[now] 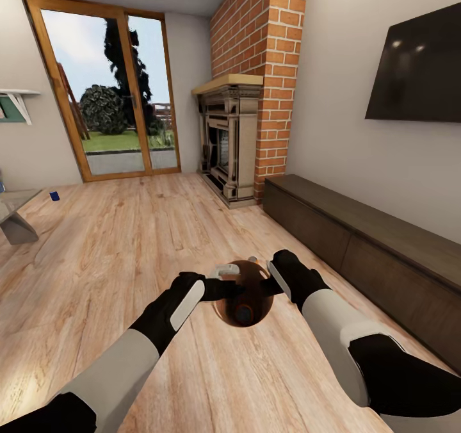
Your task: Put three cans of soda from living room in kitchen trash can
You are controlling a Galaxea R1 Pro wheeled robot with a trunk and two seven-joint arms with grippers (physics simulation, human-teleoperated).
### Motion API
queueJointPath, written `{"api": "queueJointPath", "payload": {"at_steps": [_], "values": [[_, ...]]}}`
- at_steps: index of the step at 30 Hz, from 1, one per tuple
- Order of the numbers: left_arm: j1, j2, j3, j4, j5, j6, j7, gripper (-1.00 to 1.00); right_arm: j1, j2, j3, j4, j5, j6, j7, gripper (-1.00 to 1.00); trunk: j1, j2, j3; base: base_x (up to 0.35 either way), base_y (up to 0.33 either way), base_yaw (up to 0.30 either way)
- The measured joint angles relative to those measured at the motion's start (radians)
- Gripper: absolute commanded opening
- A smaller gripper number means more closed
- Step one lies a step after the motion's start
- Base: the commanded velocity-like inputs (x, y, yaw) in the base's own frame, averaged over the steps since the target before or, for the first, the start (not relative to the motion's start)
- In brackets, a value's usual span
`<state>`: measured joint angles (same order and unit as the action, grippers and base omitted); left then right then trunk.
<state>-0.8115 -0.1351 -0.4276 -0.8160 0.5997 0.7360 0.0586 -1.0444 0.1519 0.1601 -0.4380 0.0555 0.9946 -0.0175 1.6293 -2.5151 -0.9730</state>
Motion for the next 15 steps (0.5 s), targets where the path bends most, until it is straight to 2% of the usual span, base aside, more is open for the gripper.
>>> {"api": "queueJointPath", "payload": {"at_steps": [6,7,11,15], "values": [[0.013,0.006,0.005,-0.156,0.005,0.059,0.005,1.0,0.0,-0.004,-0.003,-0.001,0.002,0.0,0.001,-1.0,0.0,0.0,0.0,0.0,0.0,0.0],[0.03,0.009,0.006,-0.208,0.007,0.088,0.006,1.0,0.0,-0.005,-0.004,-0.001,0.002,-0.001,0.001,-1.0,0.0,0.0,0.0,0.0,0.0,0.0],[0.07,0.02,0.009,-0.324,0.005,0.148,0.008,1.0,-0.001,-0.007,-0.006,-0.001,0.003,-0.001,0.001,-1.0,0.0,0.0,0.0,0.0,0.0,0.0],[0.104,0.042,0.011,-0.423,0.004,0.202,0.008,1.0,-0.001,-0.009,-0.008,-0.001,0.002,-0.001,0.002,-1.0,0.0,0.0,0.0,0.0,0.0,0.0]]}}
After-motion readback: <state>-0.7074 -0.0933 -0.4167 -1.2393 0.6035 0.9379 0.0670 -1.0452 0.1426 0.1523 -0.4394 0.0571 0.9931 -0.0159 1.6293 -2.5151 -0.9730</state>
